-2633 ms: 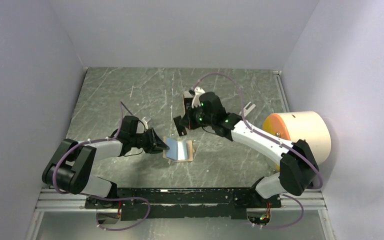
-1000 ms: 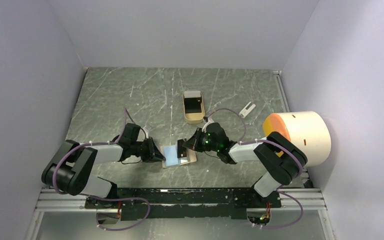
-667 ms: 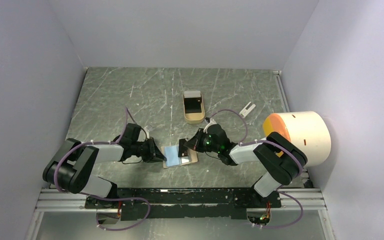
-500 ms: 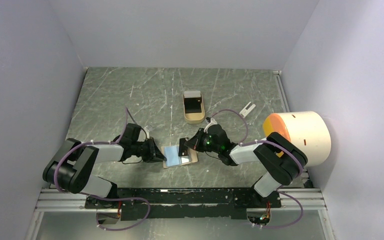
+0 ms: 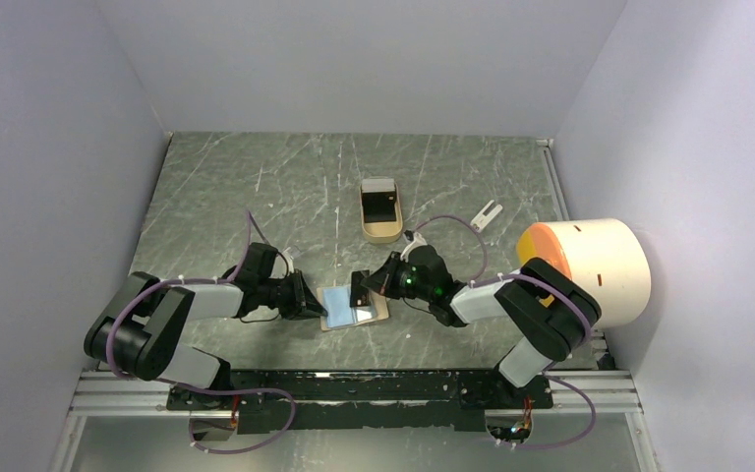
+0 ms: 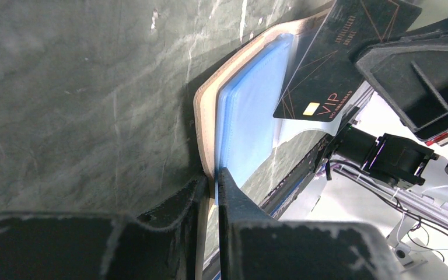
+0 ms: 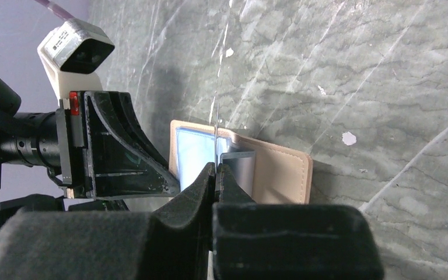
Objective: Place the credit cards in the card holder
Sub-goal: Insert the credit card into the card holder.
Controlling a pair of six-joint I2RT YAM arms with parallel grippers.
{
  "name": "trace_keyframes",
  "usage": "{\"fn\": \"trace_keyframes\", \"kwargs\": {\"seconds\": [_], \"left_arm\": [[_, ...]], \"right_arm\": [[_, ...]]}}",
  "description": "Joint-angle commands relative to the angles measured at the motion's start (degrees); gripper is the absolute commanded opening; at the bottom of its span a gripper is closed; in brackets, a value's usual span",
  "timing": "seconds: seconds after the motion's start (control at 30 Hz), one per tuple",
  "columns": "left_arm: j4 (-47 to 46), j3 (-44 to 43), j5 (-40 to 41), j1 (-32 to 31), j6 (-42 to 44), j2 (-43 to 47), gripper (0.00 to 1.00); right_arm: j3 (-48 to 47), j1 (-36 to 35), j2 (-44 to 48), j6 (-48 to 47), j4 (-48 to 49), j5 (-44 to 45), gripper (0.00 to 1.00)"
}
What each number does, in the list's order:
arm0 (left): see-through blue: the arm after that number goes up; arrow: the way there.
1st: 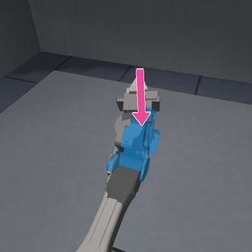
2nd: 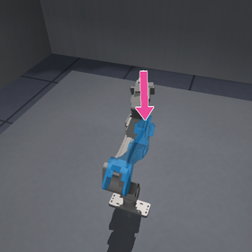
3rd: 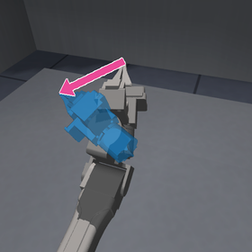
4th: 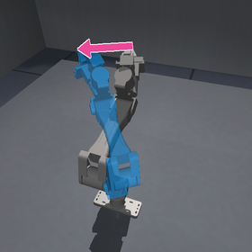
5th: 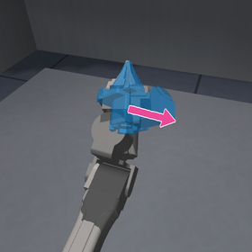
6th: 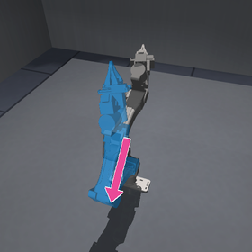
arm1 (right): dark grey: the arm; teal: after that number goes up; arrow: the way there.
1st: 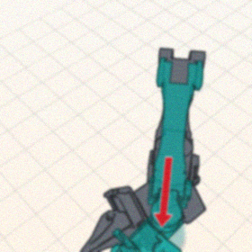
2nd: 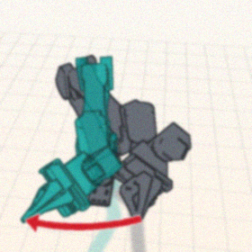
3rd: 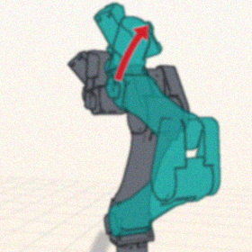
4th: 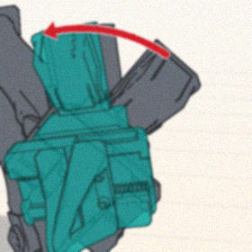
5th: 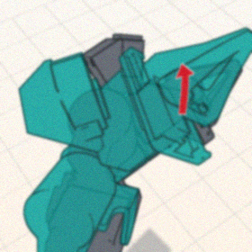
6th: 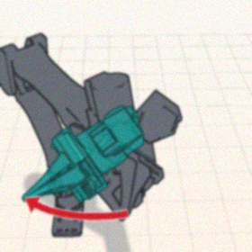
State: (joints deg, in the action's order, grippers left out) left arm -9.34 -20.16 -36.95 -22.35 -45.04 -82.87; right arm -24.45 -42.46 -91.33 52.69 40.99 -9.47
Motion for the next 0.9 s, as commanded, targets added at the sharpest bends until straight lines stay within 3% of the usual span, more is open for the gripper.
{"fn": "trace_keyframes", "kwargs": {"seconds": [0.0, 0.47, 0.67, 0.87], "left_arm": [[2.49, 0.89, 2.56, -0.92, 1.85, -1.63, 0.16], [3.62, -0.80, 2.55, -0.93, 2.30, -3.19, 0.15], [3.01, -1.43, 1.60, -0.94, 1.72, -3.79, 0.17], [3.09, -1.61, 1.92, -1.29, 1.26, -3.14, 0.17]], "right_arm": [[0.55, -0.27, -1.70, -0.35, 2.70, -1.84, 0.00], [-0.67, -0.26, -3.19, 1.33, -0.18, -6.11, 0.00], [-6.61, 0.04, -5.67, -2.76, -9.53, -11.94, 0.00], [-9.74, 0.09, -4.66, -6.98, -18.51, -10.69, 0.03]]}}
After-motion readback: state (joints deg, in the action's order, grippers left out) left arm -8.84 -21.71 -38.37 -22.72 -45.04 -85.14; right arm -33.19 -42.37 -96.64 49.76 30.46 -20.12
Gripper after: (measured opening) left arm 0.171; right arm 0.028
